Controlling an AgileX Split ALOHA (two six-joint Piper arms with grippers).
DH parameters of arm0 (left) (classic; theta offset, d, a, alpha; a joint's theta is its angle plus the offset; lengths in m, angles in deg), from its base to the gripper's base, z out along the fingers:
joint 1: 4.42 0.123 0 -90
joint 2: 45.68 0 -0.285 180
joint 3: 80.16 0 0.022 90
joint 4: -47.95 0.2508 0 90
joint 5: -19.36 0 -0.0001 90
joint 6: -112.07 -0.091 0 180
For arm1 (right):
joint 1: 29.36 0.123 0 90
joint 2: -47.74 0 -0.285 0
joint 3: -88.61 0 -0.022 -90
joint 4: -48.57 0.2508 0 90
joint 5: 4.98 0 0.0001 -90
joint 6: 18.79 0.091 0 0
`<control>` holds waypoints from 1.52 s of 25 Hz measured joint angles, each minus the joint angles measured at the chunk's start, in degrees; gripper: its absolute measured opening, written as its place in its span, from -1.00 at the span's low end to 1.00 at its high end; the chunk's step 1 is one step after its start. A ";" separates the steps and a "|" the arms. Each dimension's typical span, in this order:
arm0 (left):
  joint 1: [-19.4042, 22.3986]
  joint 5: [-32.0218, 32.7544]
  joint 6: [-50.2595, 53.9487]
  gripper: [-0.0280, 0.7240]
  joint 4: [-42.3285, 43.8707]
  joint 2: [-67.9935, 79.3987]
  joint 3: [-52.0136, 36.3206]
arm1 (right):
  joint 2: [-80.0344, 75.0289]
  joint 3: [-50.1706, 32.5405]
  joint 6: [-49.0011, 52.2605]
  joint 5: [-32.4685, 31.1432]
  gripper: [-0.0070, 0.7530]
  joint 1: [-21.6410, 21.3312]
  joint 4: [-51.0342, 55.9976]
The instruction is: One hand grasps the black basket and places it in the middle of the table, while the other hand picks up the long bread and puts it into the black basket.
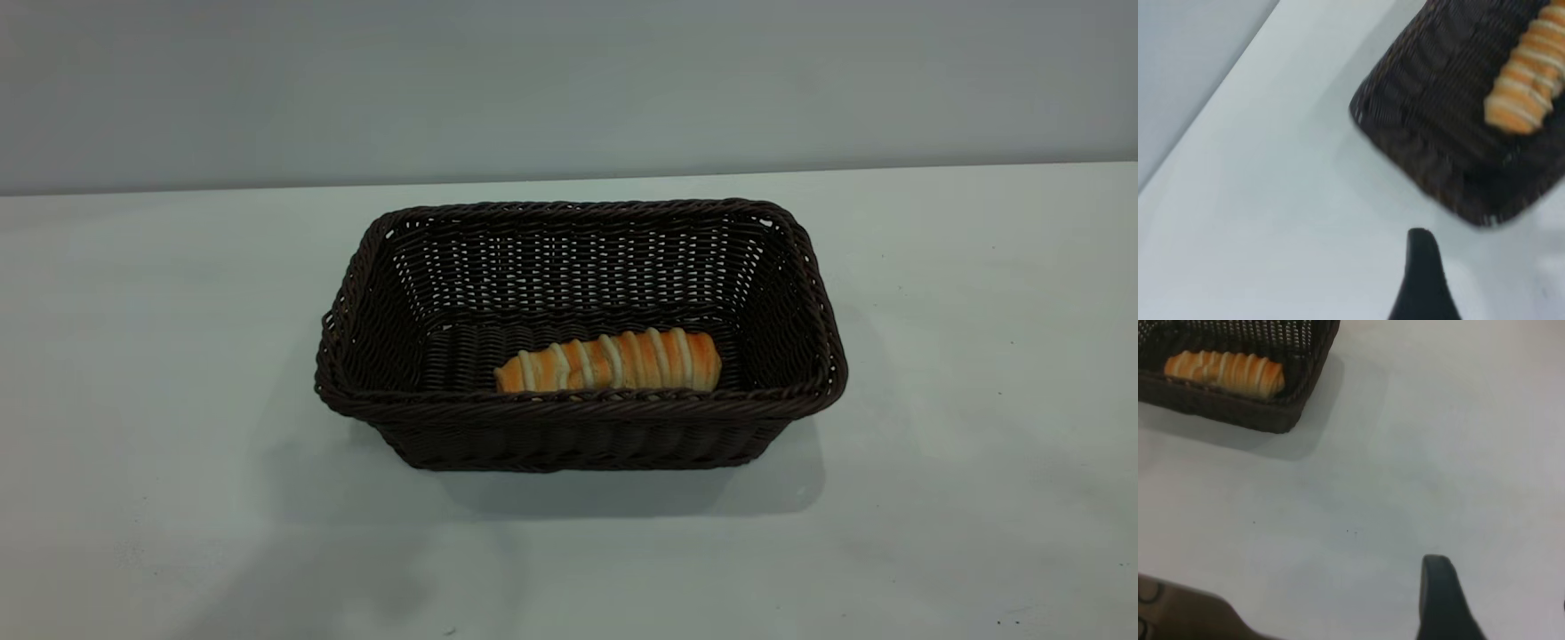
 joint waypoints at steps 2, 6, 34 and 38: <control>0.00 6.08 2.03 0.60 0.11 -4.81 0.00 | 0.00 0.00 0.00 0.00 0.18 0.00 0.00; 0.00 10.93 6.77 0.60 -0.12 -13.74 -0.33 | 0.05 0.00 0.05 -0.06 0.18 0.00 0.00; 0.00 8.51 13.40 0.59 -11.73 -65.34 -52.53 | 0.21 0.00 0.11 -0.06 0.18 0.00 0.00; 0.00 8.43 13.40 0.59 -11.73 -69.22 -52.64 | 0.21 0.00 0.11 -0.06 0.18 0.00 0.00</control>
